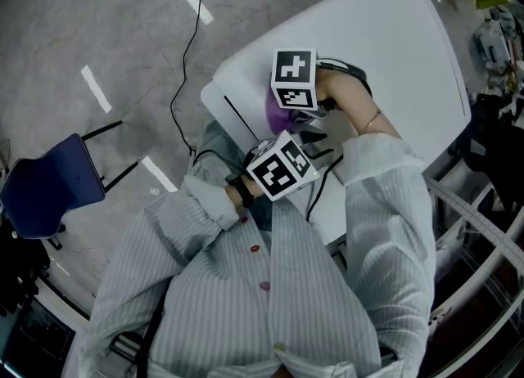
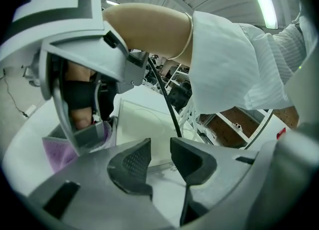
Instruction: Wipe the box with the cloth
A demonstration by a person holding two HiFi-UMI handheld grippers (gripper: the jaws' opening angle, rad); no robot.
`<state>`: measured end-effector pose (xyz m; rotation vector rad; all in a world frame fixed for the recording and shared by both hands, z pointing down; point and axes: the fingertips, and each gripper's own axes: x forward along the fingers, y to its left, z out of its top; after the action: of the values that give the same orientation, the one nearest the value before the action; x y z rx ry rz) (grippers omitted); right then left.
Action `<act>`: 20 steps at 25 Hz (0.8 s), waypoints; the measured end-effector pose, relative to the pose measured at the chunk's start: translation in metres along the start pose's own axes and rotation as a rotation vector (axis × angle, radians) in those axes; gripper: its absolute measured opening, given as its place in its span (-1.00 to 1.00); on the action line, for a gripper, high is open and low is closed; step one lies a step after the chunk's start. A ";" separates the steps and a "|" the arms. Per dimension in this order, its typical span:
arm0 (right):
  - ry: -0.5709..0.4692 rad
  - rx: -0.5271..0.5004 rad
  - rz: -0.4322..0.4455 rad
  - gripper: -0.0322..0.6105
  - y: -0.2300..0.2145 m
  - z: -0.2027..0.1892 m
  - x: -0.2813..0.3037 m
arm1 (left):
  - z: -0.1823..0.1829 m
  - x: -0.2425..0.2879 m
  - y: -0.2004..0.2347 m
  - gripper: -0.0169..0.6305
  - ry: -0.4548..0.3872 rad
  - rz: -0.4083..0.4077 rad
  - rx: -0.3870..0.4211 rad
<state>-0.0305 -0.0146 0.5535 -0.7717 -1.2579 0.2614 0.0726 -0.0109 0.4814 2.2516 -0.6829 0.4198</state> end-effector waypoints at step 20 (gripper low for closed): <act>-0.101 0.209 -0.082 -0.72 -0.063 -0.069 -0.048 | 0.004 -0.007 0.001 -0.57 0.013 0.017 0.005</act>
<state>0.0037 -0.1137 0.5512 -0.5321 -1.3306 0.3630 0.0666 -0.0119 0.4759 2.2476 -0.6951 0.4445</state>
